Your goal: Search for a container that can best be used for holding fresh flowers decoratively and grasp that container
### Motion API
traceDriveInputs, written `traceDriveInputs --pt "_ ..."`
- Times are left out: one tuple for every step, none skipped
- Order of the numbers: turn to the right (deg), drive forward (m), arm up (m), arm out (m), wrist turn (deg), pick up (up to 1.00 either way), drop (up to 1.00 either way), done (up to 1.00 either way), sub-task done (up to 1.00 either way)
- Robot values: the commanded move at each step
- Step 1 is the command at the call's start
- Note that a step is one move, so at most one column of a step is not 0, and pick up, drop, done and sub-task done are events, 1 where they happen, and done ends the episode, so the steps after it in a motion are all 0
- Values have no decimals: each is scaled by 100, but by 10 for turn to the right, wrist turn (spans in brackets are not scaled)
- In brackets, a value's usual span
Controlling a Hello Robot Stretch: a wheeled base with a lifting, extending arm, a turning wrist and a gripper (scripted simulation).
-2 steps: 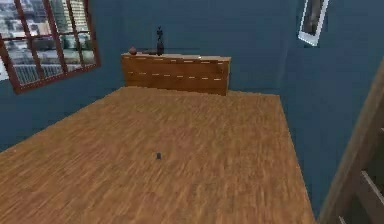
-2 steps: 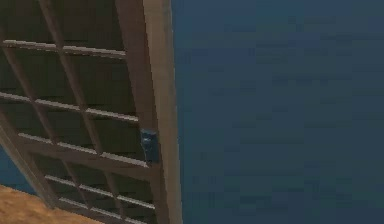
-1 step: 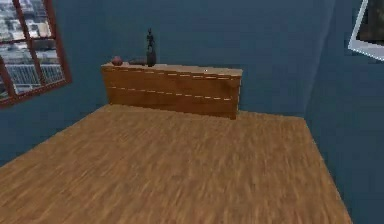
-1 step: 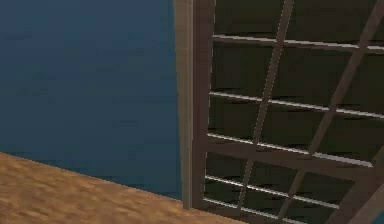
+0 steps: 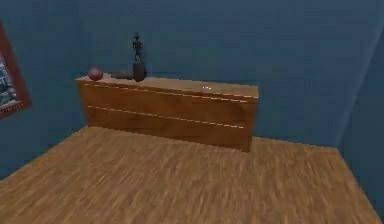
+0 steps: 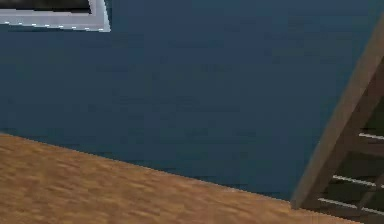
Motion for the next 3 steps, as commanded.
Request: traceDriveInputs --pt "-180 0 0 0 0 0 0 0 0" --pt "0 100 0 0 0 0 0 0 0" --pt "0 100 0 0 0 0 0 0 0"
